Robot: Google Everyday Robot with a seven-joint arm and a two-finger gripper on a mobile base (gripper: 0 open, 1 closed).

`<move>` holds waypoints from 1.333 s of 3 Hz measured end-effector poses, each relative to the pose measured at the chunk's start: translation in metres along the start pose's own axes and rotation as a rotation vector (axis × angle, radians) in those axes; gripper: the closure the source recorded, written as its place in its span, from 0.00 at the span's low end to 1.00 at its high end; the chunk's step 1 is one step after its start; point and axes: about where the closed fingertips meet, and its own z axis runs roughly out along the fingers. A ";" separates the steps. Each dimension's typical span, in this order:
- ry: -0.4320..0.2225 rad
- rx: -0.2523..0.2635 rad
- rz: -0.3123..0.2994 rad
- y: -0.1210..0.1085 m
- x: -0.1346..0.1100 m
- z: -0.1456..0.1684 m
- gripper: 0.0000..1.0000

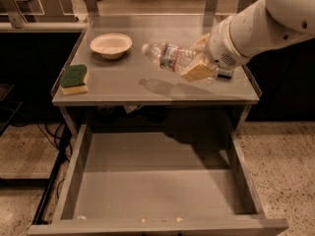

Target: Place water bottle into top drawer

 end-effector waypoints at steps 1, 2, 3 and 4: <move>-0.041 -0.061 0.014 0.027 0.006 0.025 1.00; -0.077 -0.123 0.051 0.047 0.021 0.055 1.00; -0.079 -0.172 0.096 0.047 0.053 0.079 1.00; -0.079 -0.172 0.096 0.047 0.053 0.079 1.00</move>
Offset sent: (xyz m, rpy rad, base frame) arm -0.0164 0.0317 -0.1175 0.1594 0.1762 0.0877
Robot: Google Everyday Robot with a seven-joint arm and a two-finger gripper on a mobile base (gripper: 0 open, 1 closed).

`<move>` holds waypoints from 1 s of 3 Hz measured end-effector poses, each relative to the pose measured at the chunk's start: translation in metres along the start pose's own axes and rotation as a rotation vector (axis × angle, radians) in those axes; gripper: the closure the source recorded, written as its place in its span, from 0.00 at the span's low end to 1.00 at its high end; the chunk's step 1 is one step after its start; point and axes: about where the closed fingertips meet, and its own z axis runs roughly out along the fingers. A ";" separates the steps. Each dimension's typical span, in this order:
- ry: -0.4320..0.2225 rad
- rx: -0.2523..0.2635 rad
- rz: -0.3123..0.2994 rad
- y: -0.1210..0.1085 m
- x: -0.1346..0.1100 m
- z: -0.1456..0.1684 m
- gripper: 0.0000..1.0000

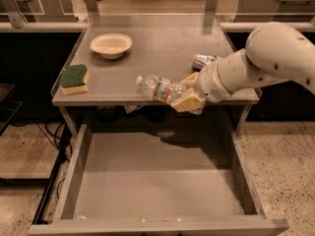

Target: Place water bottle into top drawer

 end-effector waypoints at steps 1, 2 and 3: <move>-0.007 0.000 -0.020 0.013 -0.010 -0.004 1.00; -0.026 0.000 -0.040 0.044 -0.017 -0.021 1.00; -0.058 0.022 -0.027 0.094 0.000 -0.054 1.00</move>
Offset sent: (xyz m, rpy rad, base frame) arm -0.1201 -0.0138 0.0267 0.0379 -0.0333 0.0141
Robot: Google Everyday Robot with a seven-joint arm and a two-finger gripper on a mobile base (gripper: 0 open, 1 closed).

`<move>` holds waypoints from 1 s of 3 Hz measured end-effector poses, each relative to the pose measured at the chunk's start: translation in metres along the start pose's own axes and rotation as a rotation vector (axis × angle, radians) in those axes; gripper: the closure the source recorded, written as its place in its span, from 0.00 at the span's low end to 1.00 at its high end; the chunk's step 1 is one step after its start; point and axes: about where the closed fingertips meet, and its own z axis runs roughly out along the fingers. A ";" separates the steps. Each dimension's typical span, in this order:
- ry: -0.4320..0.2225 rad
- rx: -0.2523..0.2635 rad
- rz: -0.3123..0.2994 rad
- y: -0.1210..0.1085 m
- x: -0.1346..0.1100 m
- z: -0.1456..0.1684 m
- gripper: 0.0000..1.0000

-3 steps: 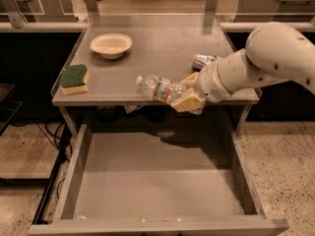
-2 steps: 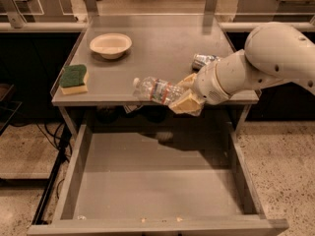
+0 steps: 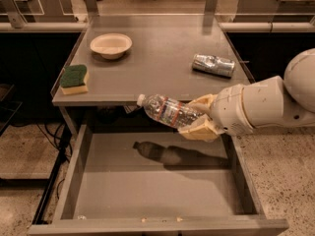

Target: Place water bottle into top drawer

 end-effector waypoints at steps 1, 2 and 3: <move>-0.008 -0.008 0.003 0.001 -0.001 0.014 1.00; 0.012 -0.049 0.031 0.009 0.023 0.052 1.00; 0.035 -0.068 0.031 0.014 0.037 0.072 1.00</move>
Offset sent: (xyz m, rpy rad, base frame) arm 0.0141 0.0236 -0.0827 0.0161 0.1059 0.0014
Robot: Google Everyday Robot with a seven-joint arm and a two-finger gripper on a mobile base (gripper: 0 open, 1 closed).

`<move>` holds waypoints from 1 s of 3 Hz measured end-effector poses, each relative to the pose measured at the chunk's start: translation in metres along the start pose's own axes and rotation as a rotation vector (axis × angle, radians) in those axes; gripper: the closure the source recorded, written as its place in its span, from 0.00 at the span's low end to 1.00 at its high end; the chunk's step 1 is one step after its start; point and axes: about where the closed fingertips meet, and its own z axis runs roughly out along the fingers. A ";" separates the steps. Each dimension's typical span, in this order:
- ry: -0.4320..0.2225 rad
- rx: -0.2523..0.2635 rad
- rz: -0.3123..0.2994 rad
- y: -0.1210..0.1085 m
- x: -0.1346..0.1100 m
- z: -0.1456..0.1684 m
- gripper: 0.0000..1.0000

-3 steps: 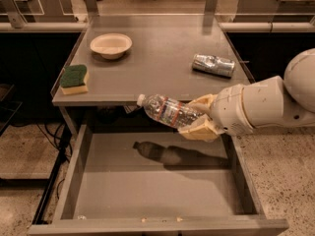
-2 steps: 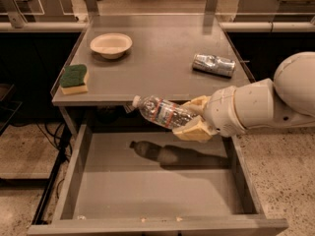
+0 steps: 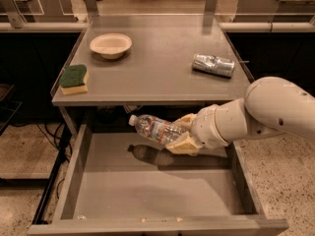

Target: Place water bottle into top drawer

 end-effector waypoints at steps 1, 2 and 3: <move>0.049 -0.028 -0.007 0.008 0.015 0.028 1.00; 0.049 -0.028 -0.007 0.008 0.015 0.028 1.00; 0.061 -0.052 0.021 0.008 0.031 0.043 1.00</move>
Offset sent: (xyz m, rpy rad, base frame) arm -0.0006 0.0066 -0.0241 -0.0332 0.0223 0.0108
